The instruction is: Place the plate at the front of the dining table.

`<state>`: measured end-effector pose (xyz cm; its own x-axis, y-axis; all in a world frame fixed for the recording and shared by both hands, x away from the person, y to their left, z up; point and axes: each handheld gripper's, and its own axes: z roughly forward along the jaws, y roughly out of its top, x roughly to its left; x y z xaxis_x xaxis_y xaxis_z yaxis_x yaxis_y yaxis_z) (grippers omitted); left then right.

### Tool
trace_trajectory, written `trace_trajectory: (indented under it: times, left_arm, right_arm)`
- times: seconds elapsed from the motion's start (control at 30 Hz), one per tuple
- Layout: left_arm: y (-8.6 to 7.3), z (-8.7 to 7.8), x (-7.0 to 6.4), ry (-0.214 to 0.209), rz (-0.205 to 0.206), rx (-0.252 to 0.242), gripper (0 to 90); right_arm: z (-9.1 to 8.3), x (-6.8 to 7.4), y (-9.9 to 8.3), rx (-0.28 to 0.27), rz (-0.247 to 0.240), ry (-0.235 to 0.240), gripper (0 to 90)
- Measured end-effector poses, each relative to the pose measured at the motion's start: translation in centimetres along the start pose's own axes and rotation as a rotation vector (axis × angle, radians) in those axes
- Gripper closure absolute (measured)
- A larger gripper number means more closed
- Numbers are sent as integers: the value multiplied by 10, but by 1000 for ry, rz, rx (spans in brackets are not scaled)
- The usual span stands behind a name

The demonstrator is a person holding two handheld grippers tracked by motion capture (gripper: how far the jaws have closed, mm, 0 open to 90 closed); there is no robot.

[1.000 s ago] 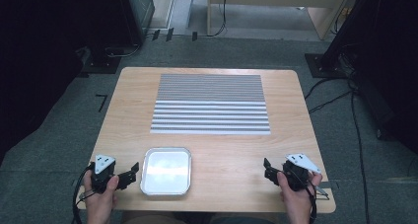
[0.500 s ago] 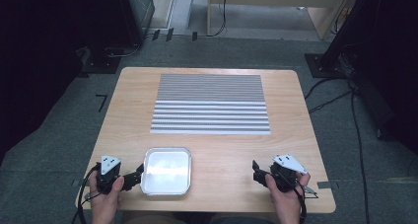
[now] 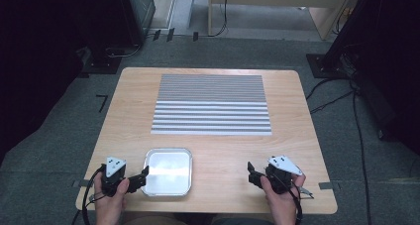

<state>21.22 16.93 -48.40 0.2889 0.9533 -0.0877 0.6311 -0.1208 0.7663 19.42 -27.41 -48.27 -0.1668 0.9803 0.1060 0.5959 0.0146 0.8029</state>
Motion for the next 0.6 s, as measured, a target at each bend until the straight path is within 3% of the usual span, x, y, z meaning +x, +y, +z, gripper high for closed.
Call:
trace_trajectory:
  times: [0.6]
  left_arm:
    - [0,-1,-12,-15,9,6,134]
  right_arm:
    - [7,28,2,-5,-22,44,131]
